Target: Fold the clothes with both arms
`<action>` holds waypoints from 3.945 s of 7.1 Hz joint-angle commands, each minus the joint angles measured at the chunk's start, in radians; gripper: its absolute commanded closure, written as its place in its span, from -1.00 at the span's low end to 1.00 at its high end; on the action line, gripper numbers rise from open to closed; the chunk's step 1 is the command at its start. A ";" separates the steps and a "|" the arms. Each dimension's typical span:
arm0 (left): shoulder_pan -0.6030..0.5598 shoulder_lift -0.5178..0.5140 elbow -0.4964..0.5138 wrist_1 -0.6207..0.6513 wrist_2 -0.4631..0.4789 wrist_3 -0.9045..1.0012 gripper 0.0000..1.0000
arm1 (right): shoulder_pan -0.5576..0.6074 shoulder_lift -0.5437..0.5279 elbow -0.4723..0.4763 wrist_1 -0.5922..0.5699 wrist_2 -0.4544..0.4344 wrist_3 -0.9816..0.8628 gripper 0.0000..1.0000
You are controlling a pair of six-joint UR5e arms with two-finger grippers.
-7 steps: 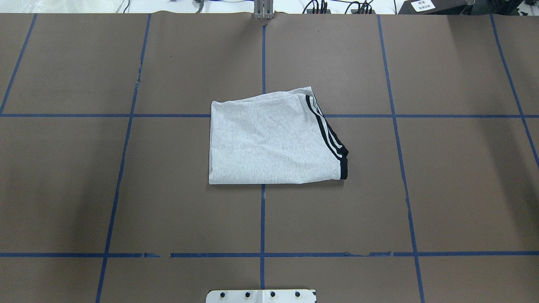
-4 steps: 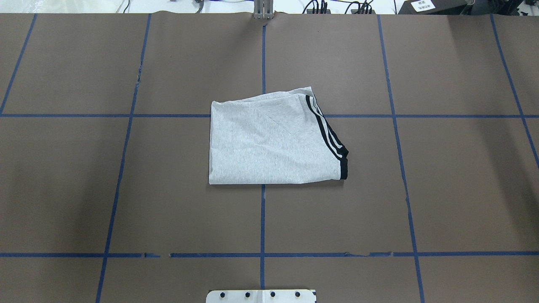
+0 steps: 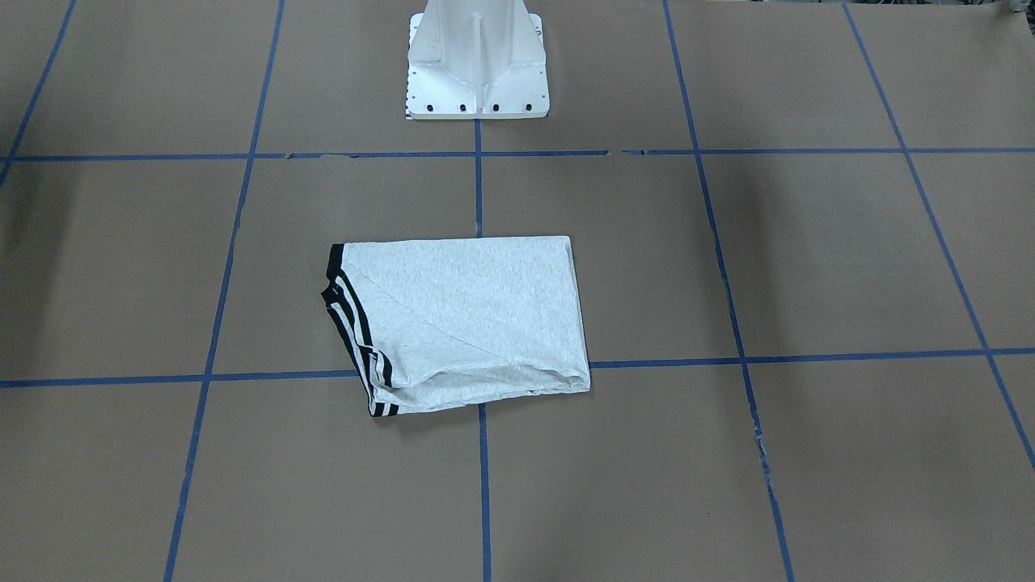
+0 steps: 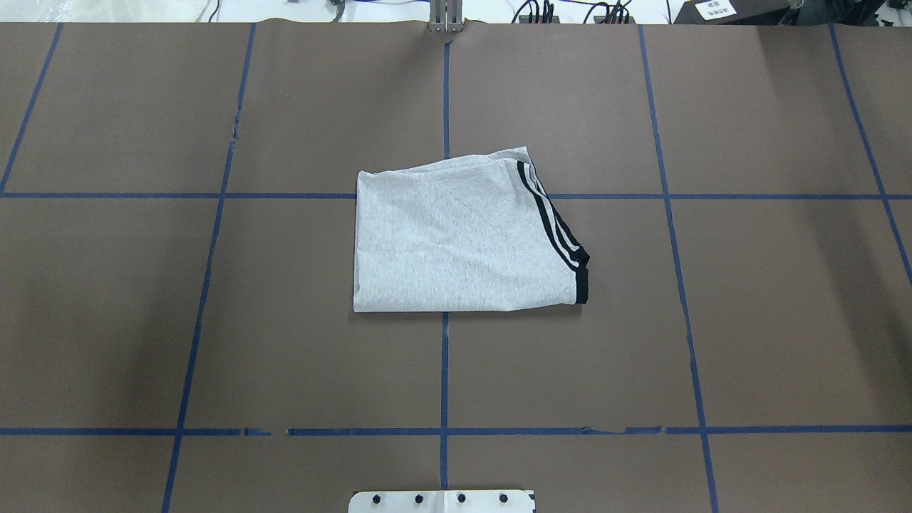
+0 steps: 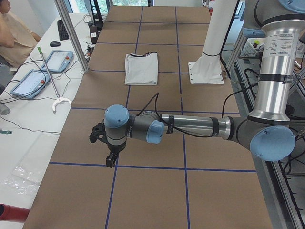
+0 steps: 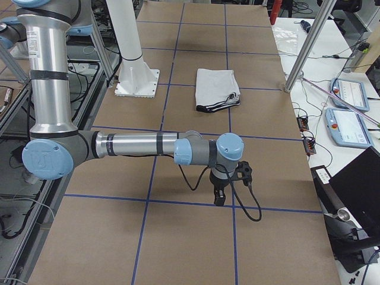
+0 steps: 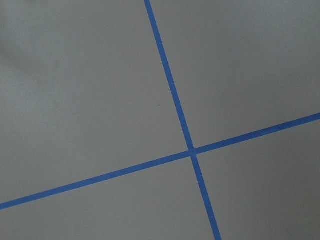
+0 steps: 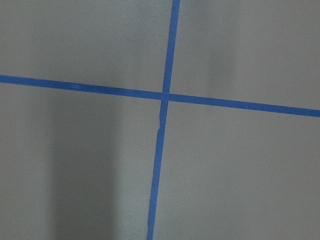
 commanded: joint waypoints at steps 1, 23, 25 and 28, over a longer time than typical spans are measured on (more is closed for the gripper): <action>0.001 0.000 -0.009 -0.001 -0.001 0.000 -1.00 | -0.001 0.000 -0.002 0.000 -0.002 0.000 -1.00; 0.000 0.005 -0.060 0.002 -0.053 -0.001 -1.00 | -0.018 0.009 0.003 0.000 0.015 -0.001 -1.00; 0.000 0.005 -0.060 0.002 -0.052 -0.001 -1.00 | -0.018 0.011 0.003 0.000 0.015 -0.001 -1.00; 0.000 0.005 -0.058 0.002 -0.052 -0.001 -1.00 | -0.018 0.012 -0.003 0.041 0.015 -0.001 -1.00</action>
